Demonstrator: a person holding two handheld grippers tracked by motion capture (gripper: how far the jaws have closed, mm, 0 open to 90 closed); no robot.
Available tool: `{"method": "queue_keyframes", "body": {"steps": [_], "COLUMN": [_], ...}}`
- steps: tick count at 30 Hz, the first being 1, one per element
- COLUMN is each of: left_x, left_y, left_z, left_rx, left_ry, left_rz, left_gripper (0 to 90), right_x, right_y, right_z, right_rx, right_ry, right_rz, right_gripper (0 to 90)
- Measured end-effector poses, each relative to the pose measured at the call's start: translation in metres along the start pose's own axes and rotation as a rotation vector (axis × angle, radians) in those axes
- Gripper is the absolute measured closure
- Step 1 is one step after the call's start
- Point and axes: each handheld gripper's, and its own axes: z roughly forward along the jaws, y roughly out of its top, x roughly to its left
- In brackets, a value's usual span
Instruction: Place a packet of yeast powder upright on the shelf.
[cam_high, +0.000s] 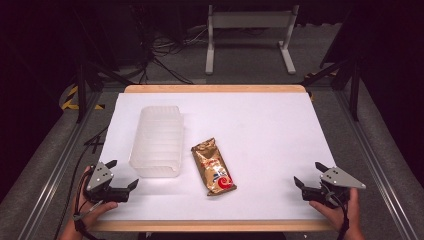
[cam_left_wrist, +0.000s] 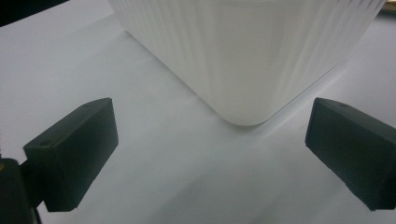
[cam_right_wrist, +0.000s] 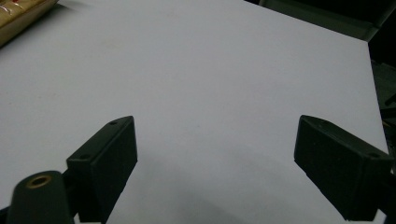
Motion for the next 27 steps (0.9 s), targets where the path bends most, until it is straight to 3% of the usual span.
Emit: {"method": "queue_keyframes", "body": {"steps": [13,16,18,25,27], "left_x": [-0.002,-0.003,-0.004,-0.004,-0.004], "left_y": [-0.007,-0.008,-0.008,-0.008,-0.008], "left_z": [-0.009,-0.009,-0.009,-0.008,-0.008], "left_rx": [-0.004,0.017,0.018,0.020,0.019], "left_ry": [-0.004,-0.003,0.004,0.011,0.009], "left_rz": [0.005,0.016,0.014,0.016,0.020], "left_gripper": [3.4,3.4,3.4,3.6,3.6], "right_x": [0.006,0.008,0.009,0.017,0.022], "right_y": [0.008,0.012,0.019,0.043,0.055], "right_z": [0.008,0.010,0.016,0.031,0.039], "right_rx": [0.009,0.009,0.012,0.016,0.004], "right_ry": [0.034,0.053,0.078,0.085,0.128], "right_rz": [-0.020,-0.026,-0.034,-0.083,-0.069], "right_gripper": [14.1,14.1,14.3,15.6,16.2]}}
